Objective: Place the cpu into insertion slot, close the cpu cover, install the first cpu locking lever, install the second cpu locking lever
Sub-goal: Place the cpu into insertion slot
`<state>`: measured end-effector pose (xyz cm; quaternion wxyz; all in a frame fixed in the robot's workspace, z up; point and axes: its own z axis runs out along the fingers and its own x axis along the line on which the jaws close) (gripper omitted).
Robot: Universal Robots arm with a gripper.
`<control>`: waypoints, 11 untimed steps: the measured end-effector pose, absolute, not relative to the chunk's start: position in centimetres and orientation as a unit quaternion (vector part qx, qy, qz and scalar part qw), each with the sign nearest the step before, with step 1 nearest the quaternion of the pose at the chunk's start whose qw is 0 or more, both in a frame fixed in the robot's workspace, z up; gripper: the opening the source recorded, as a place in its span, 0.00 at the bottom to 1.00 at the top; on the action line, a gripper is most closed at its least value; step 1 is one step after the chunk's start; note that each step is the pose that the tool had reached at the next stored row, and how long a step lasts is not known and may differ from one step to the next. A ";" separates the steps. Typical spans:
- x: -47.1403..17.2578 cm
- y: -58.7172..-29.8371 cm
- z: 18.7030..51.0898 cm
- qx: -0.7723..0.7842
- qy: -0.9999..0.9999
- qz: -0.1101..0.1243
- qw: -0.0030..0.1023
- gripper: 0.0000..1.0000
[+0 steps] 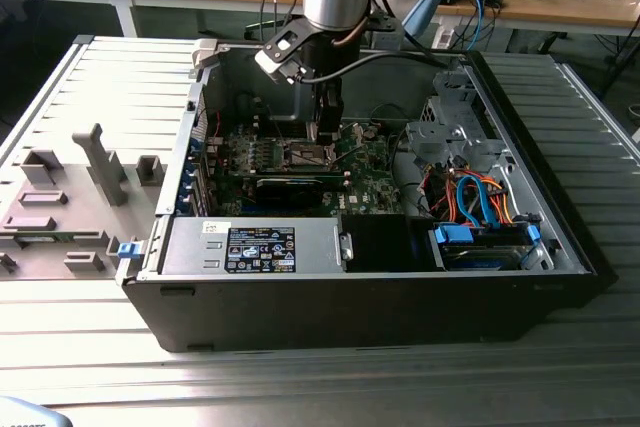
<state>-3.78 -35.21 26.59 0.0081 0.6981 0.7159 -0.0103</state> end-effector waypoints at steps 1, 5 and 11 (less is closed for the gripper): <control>-3.8 -35.2 26.6 0.698 0.716 -0.010 0.008 0.54; -3.8 -35.2 26.5 0.698 0.716 -0.010 0.008 0.54; -3.8 -35.2 26.4 0.697 0.717 -0.010 0.008 0.54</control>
